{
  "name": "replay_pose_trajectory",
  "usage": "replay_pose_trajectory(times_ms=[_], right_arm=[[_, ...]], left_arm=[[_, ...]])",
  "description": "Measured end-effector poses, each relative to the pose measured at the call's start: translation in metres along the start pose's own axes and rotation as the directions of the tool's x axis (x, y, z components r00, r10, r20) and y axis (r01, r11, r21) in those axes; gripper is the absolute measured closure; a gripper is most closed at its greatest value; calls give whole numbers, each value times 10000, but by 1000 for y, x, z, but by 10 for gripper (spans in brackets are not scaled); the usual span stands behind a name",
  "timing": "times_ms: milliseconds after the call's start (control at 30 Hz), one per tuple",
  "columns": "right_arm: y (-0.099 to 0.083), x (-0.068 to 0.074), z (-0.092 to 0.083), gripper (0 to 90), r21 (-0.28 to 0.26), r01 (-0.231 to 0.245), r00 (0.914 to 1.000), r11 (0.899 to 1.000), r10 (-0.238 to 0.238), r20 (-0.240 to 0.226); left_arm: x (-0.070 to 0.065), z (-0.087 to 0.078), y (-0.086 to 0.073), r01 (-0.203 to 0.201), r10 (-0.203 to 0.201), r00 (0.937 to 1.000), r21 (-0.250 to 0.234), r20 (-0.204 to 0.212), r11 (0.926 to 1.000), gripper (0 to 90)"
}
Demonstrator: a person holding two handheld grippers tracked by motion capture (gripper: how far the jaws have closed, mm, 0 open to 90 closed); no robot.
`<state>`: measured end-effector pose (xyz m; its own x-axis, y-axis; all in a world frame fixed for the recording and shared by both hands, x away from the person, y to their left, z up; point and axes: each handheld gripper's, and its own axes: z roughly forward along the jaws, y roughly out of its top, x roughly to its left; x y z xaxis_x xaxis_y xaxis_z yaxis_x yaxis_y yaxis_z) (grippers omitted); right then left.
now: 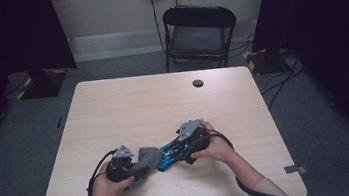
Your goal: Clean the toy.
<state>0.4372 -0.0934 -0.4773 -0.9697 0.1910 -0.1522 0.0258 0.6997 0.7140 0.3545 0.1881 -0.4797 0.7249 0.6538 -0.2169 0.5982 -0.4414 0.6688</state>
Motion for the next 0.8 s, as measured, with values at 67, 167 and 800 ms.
replay_pose_trajectory(times_ms=[67, 167, 800], right_arm=[[-1, -1, 2, 0, -51, -77, 9999, 10000, 78, 109], [-2, -3, 2, 0, -69, -216, 9997, 9997, 217, 73], [-27, 3, -8, 105, 146, -1298, 9915, 9914, 1297, 89]], left_arm=[[0, 0, 0, 2, -2, 10000, -8, 15, 10000, 667], [0, 0, 0, 25, -25, 10000, -18, 2, 10000, 666], [0, 3, 0, 67, -67, 10000, 21, -5, 10000, 666]])
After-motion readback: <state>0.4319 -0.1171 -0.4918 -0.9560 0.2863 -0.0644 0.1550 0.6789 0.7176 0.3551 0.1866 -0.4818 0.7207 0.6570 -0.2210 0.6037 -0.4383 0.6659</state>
